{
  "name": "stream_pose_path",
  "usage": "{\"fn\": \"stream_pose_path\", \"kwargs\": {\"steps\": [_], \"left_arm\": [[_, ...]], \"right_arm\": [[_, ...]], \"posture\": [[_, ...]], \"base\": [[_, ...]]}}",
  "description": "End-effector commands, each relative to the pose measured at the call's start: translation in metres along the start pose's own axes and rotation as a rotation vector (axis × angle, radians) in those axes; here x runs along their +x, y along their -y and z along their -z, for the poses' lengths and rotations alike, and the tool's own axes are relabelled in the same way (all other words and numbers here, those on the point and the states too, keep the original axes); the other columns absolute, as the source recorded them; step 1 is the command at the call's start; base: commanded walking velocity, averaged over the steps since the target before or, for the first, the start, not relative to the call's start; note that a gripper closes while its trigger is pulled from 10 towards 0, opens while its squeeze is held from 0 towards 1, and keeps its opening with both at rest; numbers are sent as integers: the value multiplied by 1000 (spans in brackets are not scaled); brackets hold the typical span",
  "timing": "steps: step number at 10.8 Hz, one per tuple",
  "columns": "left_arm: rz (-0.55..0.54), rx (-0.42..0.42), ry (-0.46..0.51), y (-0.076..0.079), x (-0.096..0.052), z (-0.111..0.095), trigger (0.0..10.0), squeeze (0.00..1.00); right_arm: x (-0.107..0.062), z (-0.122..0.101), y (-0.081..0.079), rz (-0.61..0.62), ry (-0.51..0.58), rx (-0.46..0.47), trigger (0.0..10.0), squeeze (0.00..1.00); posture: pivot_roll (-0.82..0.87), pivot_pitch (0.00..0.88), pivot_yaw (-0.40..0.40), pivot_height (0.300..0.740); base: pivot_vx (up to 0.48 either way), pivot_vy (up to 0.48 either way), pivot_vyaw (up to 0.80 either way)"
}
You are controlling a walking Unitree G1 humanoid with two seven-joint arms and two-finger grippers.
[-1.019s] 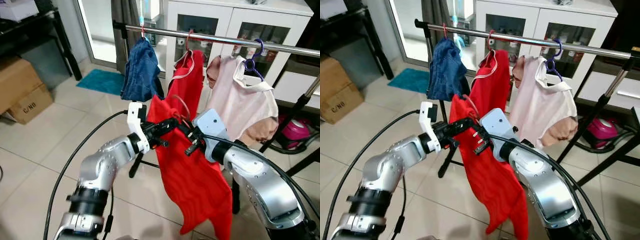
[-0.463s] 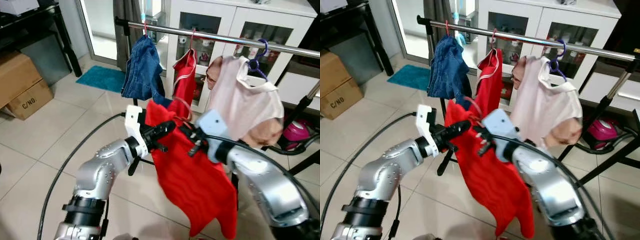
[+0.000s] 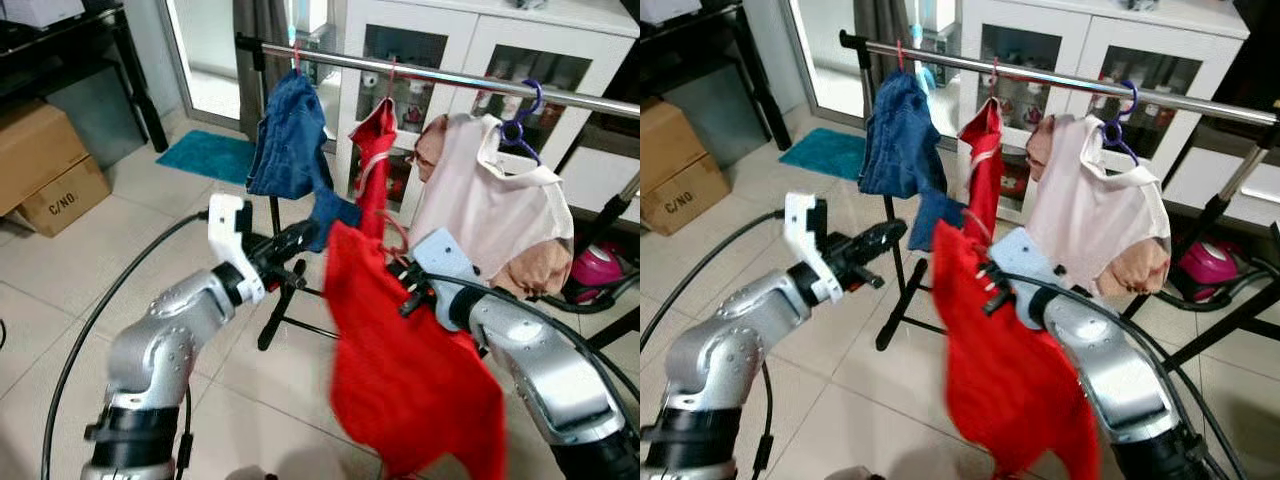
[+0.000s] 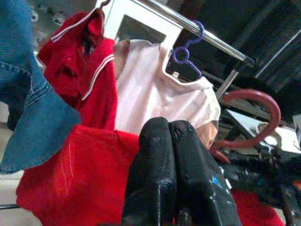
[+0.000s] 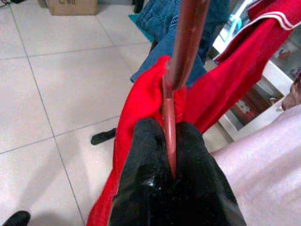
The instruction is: Hang hanger
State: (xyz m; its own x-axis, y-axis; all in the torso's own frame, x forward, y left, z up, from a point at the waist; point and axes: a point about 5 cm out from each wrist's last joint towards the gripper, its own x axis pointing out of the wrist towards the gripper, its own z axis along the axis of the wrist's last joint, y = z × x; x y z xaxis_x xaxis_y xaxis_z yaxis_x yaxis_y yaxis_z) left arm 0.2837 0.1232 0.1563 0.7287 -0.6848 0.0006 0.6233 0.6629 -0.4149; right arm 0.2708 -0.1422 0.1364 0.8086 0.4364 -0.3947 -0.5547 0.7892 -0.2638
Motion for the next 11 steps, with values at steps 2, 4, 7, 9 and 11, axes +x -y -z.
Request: {"fn": "stream_pose_path", "kwargs": {"steps": [2, 4, 7, 9, 11], "left_arm": [[47, -12, 1, 10, -1, 3, 0, 0], [-106, 471, -190, -6, 15, 32, 10000, 1000], [-173, 343, -12, 9, 24, 21, 10000, 1000], [-49, 249, 105, 34, 29, 24, 10000, 1000], [-71, 146, 121, 34, 27, 25, 10000, 1000]], "right_arm": [[-4, -17, 6, 14, 132, 115, 0, 0], [-7, -24, -8, -106, 269, 276, 0, 0], [-4, -29, -8, -178, 352, 285, 0, 0], [-1, -32, -6, -225, 384, 290, 0, 0], [0, -33, -8, -264, 371, 209, 0, 0]], "posture": [[-40, 0, -4, 740], [-78, 0, 42, 740], [-53, 0, 19, 740], [-40, 0, -16, 740], [-33, 0, -29, 740]], "base": [[0, 0, 0], [0, 0, 0], [0, 0, 0], [0, 0, 0], [0, 0, 0]]}}
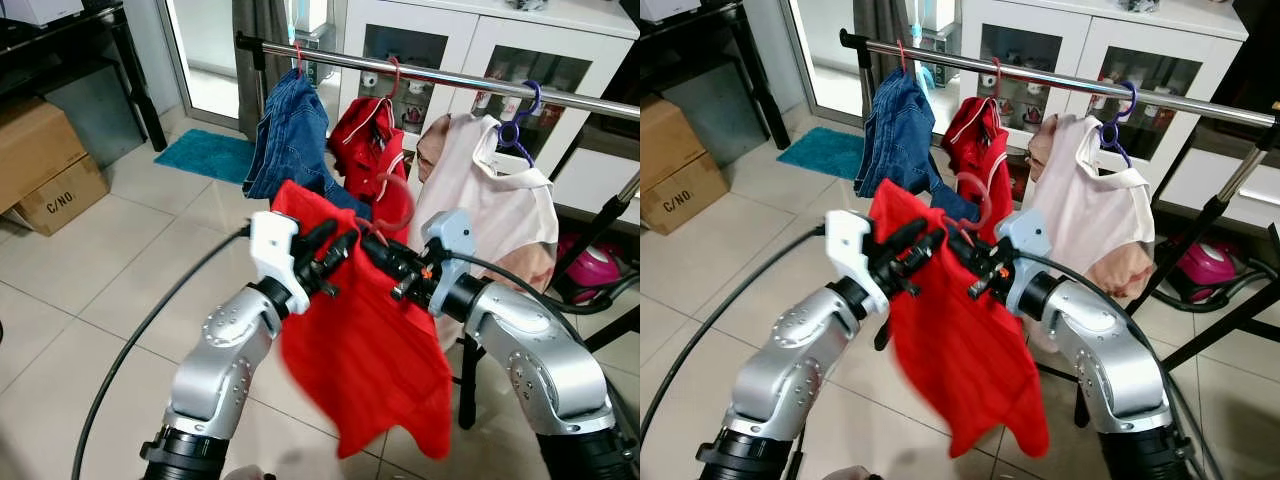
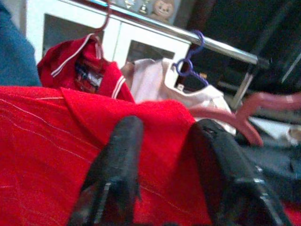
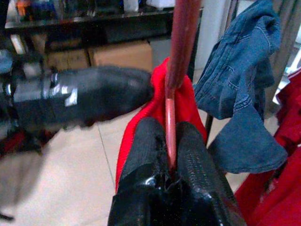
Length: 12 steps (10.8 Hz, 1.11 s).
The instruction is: Hang hanger
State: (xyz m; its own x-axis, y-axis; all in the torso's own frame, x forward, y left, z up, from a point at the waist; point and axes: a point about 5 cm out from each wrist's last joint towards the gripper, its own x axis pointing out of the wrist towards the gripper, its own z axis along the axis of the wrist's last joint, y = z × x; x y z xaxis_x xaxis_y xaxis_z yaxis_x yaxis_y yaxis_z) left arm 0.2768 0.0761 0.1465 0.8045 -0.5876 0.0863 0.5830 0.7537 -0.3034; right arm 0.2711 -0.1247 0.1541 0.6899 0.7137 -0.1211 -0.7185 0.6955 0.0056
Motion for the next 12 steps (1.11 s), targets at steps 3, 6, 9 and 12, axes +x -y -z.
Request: {"fn": "stream_pose_path", "kwargs": {"steps": [3, 6, 9, 12], "left_arm": [[2, -180, -20, -4, 1, -4, 10000, 835], [161, -162, -168, 7, 3, 4, 10000, 0], [85, -124, -191, -3, 9, 5, 5804, 0], [60, -174, -146, -11, 13, -3, 0, 0]], "right_arm": [[4, -13, -1, -24, 0, -126, 0, 0], [2, -16, 1, 7, -13, -168, 0, 0], [3, -18, -5, -22, -12, -187, 0, 0], [5, -19, -7, -40, -15, -202, 0, 0]], "posture": [[-33, 0, -19, 740], [-48, 0, 6, 740], [-53, 0, 15, 740], [-50, 0, 17, 740]], "base": [[0, 0, 0], [0, 0, 0], [0, 0, 0], [0, 0, 0]]}}
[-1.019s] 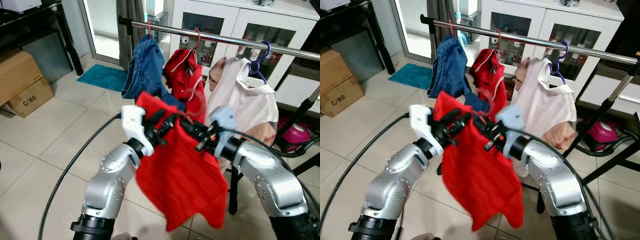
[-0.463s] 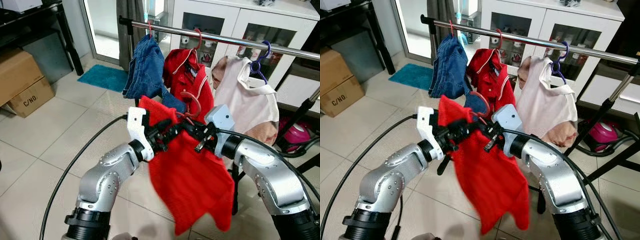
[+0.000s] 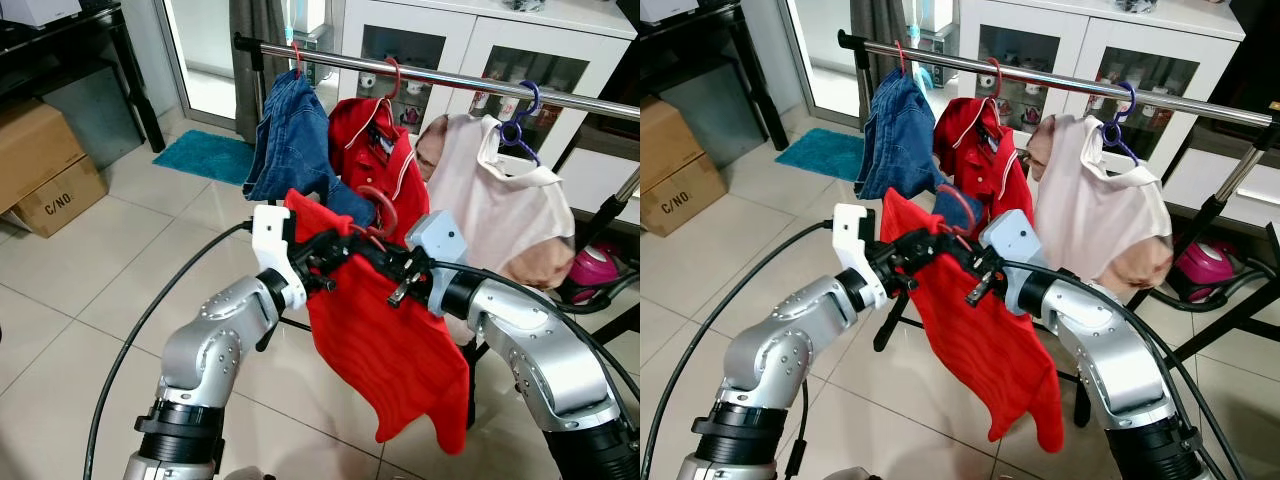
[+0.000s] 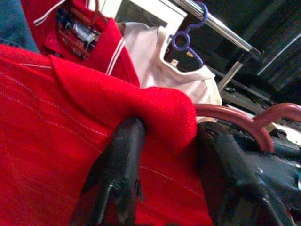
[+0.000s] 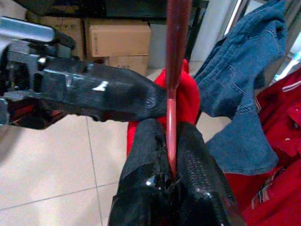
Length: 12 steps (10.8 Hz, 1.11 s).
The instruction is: Hang hanger
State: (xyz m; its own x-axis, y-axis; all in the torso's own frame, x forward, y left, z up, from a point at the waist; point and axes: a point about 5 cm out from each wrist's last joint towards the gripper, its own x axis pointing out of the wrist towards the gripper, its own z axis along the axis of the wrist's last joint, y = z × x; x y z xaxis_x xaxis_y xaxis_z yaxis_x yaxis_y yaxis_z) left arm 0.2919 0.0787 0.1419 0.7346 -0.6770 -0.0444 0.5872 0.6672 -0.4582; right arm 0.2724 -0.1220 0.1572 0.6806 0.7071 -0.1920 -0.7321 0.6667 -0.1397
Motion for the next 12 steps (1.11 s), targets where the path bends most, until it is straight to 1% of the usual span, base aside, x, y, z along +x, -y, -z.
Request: {"fn": "stream_pose_path", "kwargs": {"steps": [1, 5, 7, 9, 10, 11, 12], "left_arm": [[-13, -11, -4, -2, 1, -2, 0, 0], [-46, -14, -38, -8, 1, 3, 0, 0], [-55, -13, -44, -9, 1, 4, 0, 0], [-66, 0, -46, -12, -2, 4, 0, 0], [7, 80, 4, -5, -7, -4, 0, 0], [51, 96, 12, -1, -10, -6, 0, 0], [-21, 143, 1, -9, -18, -8, 0, 0]], "right_arm": [[1, -17, -4, -32, 59, -58, 0, 0], [2, -18, -2, -23, 57, -66, 0, 0], [1, -17, -2, -22, 56, -39, 0, 0], [1, -13, -1, 14, 51, -33, 0, 0], [2, -9, 5, 85, 34, -35, 0, 0], [2, -5, 8, 110, 18, -40, 0, 0], [2, 2, 14, 150, -18, -47, 0, 0]], "posture": [[-50, 0, 17, 740], [-48, 0, 14, 740], [-49, 0, 16, 740], [-50, 0, 20, 740], [-47, 0, 20, 740], [-47, 0, 20, 740], [-44, 0, 22, 740]], "base": [[0, 0, 0], [0, 0, 0], [0, 0, 0], [0, 0, 0], [0, 0, 0], [0, 0, 0], [0, 0, 0]]}}
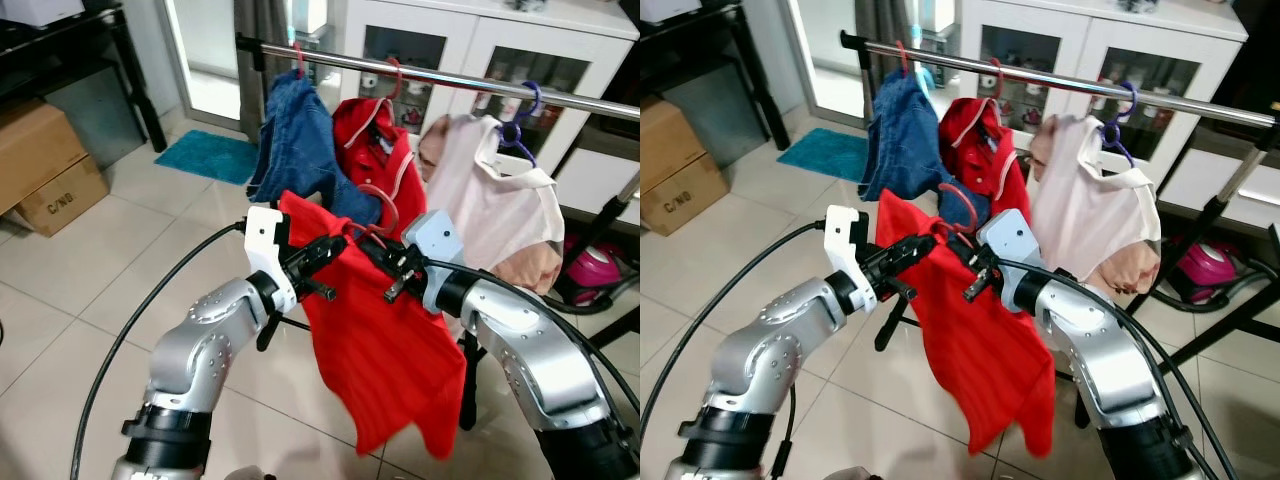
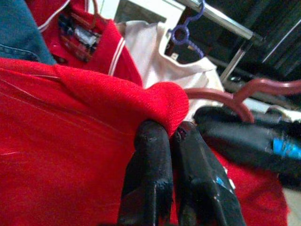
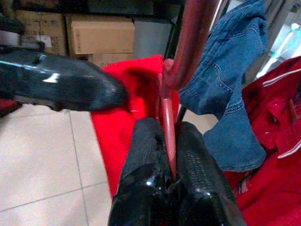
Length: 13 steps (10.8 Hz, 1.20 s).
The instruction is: Hang hanger
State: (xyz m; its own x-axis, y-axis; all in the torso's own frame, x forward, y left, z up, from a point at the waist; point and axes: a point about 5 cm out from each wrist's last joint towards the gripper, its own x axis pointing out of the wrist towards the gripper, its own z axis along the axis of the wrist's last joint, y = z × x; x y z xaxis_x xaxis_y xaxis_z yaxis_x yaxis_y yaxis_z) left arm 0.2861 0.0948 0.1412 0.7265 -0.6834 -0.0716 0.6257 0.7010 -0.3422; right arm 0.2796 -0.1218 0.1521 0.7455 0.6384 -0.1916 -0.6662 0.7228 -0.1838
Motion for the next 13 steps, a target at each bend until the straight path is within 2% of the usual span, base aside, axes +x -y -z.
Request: {"fn": "stream_pose_path", "kwargs": {"steps": [1, 3, 4, 5, 6, 7, 8, 10, 12, 13], "left_arm": [[-50, 71, 7, -7, -10, -5, 0, 0], [-196, 119, 56, -27, -26, -21, 0, 0], [-358, 170, 160, -45, -35, -41, 0, 0], [-436, 205, 218, -55, -40, -54, 0, 0], [-498, 277, 264, -68, -48, -77, 0, 0], [-510, 291, 265, -72, -51, -82, 0, 0], [-525, 370, 238, -77, -54, -90, 0, 0], [-572, 397, 254, -84, -56, -96, 0, 0], [-635, 443, 294, -97, -67, -114, 0, 0], [-751, 463, 290, -116, -81, -121, 0, 0]], "right_arm": [[-5, 3, 14, 91, -23, -29, 0, 0], [-10, 17, 19, 124, -70, -54, 0, 0], [-13, 25, 19, 97, -110, -83, 0, 0], [-15, 29, 17, 71, -128, -94, 0, 0], [-20, 37, 9, -6, -163, -104, 0, 0], [-22, 39, 6, -21, -173, -105, 0, 0], [-26, 46, 4, -51, -208, -148, 0, 0], [-28, 48, 4, -44, -213, -135, 0, 0], [-34, 53, 4, -56, -238, -134, 0, 0], [-38, 50, 0, -100, -188, -86, 0, 0]], "posture": [[-42, 0, 21, 740], [-34, 0, 18, 740], [-28, 0, 14, 740], [-20, 0, 9, 740], [-15, 0, 12, 740], [-15, 0, 15, 740], [-19, 0, 26, 740], [-24, 0, 33, 740], [-20, 0, 29, 740], [-18, 0, 28, 740]], "base": [[0, 0, 0], [0, 0, 0], [0, 0, 0], [0, 0, 0], [0, 0, 0], [0, 0, 0], [0, 0, 0], [0, 0, 0], [0, 0, 0], [0, 0, 0]]}}
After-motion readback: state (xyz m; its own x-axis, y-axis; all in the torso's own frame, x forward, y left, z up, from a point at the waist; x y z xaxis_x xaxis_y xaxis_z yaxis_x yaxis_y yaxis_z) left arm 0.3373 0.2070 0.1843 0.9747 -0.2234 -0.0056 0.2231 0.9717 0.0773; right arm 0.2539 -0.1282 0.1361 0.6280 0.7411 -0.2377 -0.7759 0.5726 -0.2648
